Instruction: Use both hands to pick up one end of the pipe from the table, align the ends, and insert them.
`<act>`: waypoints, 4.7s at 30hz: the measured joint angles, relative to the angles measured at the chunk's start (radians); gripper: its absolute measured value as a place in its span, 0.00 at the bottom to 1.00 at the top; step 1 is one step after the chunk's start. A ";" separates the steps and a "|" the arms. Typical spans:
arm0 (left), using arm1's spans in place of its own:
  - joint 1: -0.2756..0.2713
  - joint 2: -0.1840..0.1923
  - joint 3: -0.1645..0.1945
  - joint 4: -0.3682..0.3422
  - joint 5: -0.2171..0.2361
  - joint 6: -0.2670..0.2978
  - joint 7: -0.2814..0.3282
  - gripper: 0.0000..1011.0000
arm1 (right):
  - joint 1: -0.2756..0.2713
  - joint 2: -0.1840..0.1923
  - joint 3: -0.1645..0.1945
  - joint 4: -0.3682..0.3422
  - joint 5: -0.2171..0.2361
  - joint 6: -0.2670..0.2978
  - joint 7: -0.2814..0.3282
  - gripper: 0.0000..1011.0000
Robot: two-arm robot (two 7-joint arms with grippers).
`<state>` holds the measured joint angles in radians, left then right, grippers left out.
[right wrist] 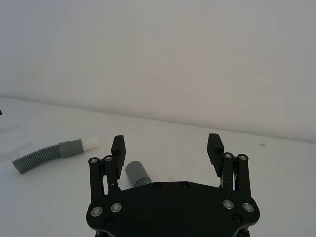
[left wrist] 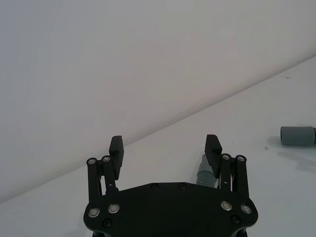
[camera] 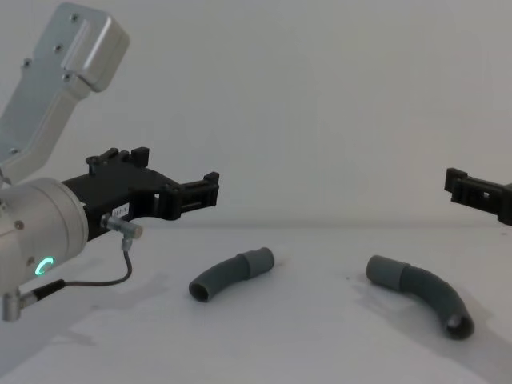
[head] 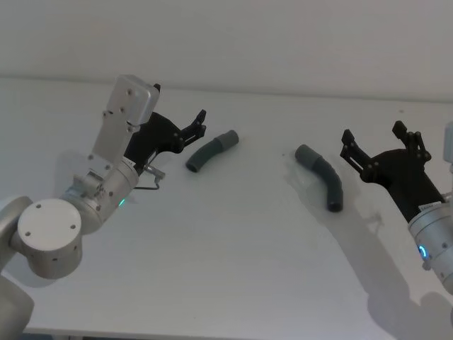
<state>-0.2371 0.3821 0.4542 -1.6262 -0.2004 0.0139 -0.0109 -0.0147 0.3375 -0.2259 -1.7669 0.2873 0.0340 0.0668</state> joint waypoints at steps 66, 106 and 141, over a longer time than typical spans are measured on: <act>-0.002 0.001 0.000 0.000 0.000 0.006 -0.006 0.99 | 0.000 0.000 0.000 0.000 0.000 0.000 0.000 0.99; -0.264 0.072 0.085 0.072 -0.055 0.427 -0.397 0.99 | 0.000 0.000 0.000 0.000 0.000 0.000 0.000 0.99; -0.395 -0.025 0.136 0.366 -0.019 0.392 -0.510 0.99 | 0.000 0.000 0.000 0.000 0.000 0.000 0.000 0.99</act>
<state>-0.6320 0.3569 0.5904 -1.2600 -0.2199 0.4058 -0.5214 -0.0146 0.3374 -0.2259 -1.7667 0.2874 0.0341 0.0668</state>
